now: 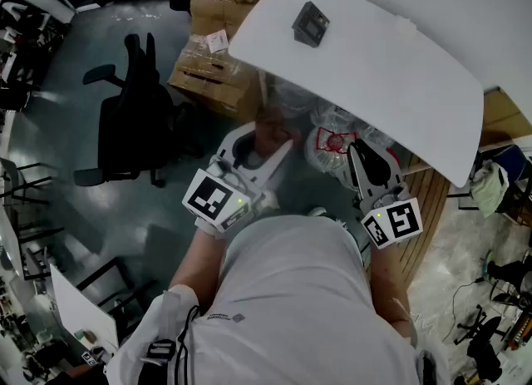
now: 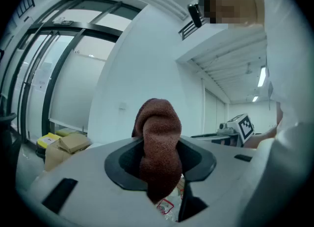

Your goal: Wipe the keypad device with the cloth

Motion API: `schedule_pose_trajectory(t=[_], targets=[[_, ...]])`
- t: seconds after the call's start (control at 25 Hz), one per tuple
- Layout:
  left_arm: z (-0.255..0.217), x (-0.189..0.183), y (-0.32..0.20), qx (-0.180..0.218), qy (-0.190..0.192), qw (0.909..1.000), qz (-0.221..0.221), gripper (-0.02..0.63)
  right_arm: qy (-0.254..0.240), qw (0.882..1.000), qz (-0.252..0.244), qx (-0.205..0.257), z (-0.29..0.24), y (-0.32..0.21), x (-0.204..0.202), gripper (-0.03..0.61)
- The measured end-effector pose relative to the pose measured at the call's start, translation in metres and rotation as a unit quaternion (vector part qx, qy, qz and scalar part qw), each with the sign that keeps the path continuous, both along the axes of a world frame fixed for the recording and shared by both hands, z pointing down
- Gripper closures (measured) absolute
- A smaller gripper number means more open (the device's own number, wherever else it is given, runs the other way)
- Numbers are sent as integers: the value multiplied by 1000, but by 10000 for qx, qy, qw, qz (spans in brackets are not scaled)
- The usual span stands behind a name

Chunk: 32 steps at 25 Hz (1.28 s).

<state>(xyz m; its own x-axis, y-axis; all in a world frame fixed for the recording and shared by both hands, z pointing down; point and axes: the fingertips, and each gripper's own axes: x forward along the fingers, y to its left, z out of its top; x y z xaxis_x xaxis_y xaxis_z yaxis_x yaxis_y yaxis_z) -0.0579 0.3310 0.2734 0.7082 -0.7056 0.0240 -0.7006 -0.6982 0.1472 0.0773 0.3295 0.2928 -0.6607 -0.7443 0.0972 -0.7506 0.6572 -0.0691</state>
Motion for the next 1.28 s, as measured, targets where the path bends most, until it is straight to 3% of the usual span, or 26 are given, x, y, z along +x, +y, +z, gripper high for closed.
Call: schedule_pose_trajectory(t=[0.28,0.68,1.0,1.28], targets=[[13,-36,-10,-72,-54,10000,-15,459,10,10000,41,-45,5,-18,-31,523],[38,-123,-26,-308,-120,9993,-196,457,-86,9999,-73,-99,15,-39,-102,523],[69,-129,-62,-660,-141,9975,-187,456,-93,9987,83,-490,39,-93,-97,523],[69,-131,-136,-779,-183,9963,-329,455,-81,9981,9,-614,48,-177,-87,523]])
